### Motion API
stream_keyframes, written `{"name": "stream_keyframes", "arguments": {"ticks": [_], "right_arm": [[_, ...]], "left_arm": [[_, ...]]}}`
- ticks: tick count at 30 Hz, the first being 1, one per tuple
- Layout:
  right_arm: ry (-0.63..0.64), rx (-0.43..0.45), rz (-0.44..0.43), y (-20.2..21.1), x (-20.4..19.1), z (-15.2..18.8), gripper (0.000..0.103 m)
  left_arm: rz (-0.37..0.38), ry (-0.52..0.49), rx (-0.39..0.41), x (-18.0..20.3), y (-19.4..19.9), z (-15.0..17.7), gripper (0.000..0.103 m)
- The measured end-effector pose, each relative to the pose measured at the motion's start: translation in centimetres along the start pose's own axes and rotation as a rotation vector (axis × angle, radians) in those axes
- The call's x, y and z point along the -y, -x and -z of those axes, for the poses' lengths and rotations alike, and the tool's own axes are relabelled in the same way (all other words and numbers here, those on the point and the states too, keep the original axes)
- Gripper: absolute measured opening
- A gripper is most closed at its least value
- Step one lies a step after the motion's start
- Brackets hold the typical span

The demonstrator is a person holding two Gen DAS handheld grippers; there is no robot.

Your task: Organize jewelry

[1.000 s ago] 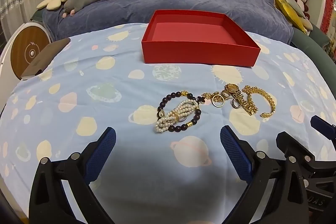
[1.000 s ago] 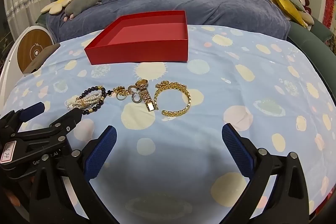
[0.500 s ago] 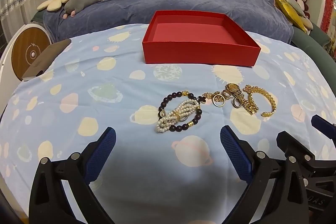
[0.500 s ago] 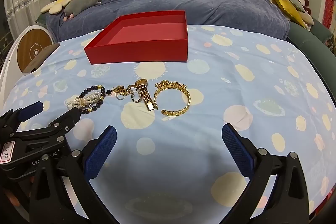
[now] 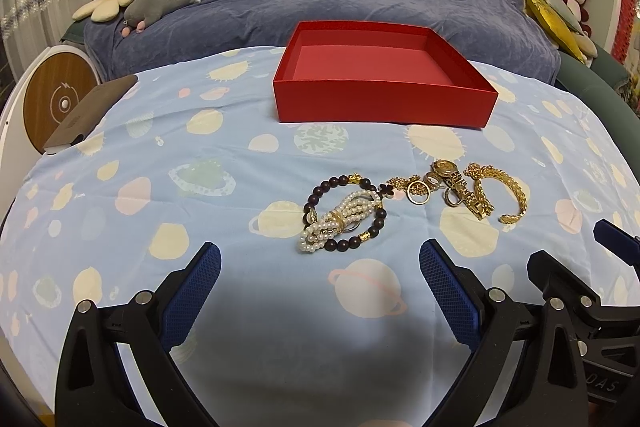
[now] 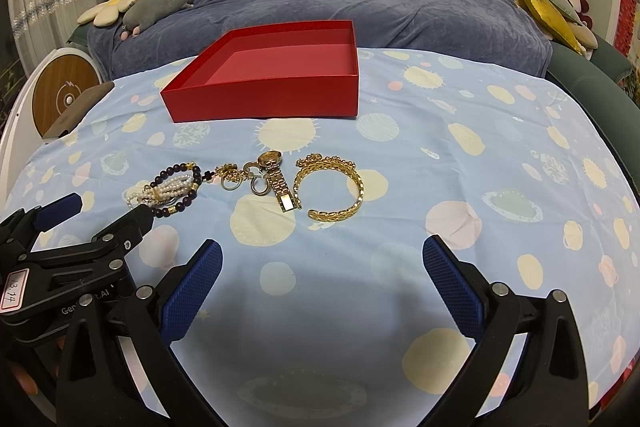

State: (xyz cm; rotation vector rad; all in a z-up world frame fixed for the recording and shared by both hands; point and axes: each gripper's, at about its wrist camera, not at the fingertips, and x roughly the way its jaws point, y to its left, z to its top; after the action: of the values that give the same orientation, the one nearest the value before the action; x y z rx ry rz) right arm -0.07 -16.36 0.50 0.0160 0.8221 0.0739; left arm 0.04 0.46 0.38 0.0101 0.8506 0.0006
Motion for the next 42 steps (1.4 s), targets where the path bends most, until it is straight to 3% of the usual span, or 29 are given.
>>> {"name": "stream_keyframes", "arguments": {"ticks": [42], "right_arm": [[0.008,-0.003,0.004,-0.17,-0.13,0.20,0.098]], "left_arm": [[-0.004,-0.001,0.002,0.01,0.06,0.03,0.097]]}}
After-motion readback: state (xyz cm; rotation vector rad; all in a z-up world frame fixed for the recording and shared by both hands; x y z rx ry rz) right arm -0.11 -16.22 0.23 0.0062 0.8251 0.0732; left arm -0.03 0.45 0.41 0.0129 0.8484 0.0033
